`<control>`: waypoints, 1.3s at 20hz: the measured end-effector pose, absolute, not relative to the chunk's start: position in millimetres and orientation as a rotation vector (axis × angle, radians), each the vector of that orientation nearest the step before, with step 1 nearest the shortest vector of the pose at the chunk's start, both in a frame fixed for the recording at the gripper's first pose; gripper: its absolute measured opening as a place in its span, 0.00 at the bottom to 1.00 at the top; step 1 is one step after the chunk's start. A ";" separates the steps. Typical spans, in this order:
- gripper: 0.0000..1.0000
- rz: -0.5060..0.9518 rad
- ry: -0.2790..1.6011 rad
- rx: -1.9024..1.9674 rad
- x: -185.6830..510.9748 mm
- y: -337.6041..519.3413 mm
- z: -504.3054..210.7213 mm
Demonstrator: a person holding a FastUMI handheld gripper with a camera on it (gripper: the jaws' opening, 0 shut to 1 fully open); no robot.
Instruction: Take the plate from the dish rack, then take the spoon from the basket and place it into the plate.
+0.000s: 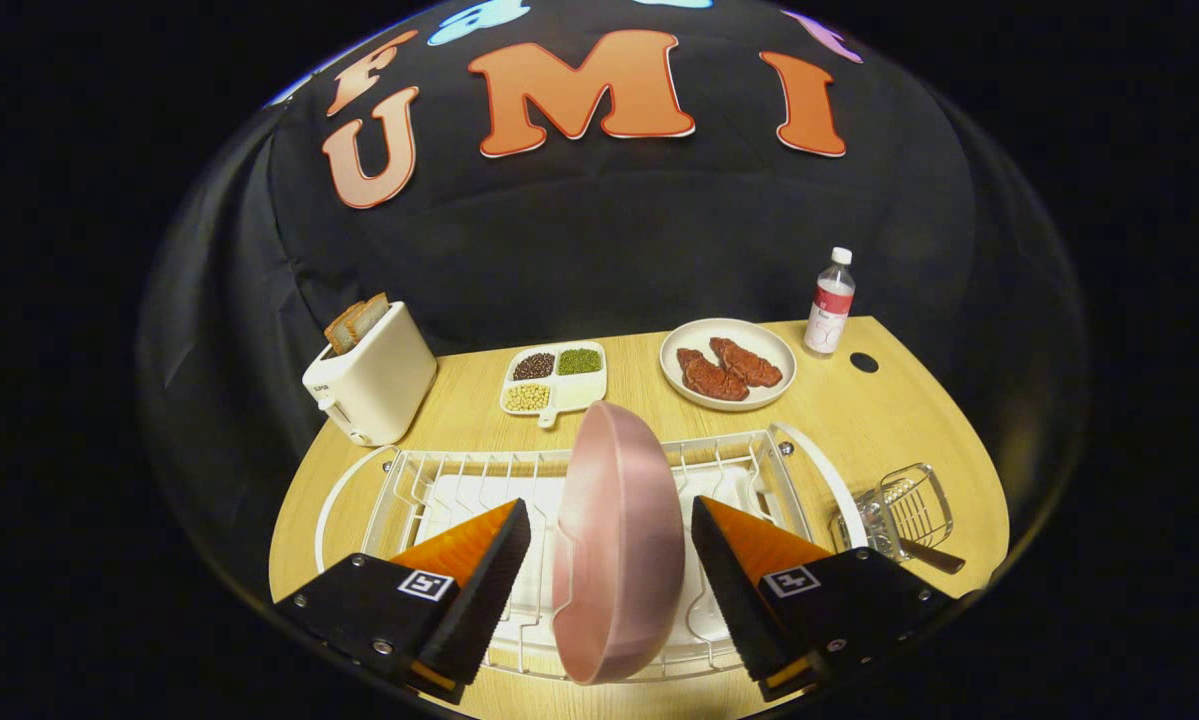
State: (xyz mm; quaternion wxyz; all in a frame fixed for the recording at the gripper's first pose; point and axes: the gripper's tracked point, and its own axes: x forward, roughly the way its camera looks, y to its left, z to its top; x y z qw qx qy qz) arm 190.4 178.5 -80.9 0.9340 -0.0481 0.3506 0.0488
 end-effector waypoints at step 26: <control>0.29 -0.057 0.658 -0.215 208.7 160.9 -61.7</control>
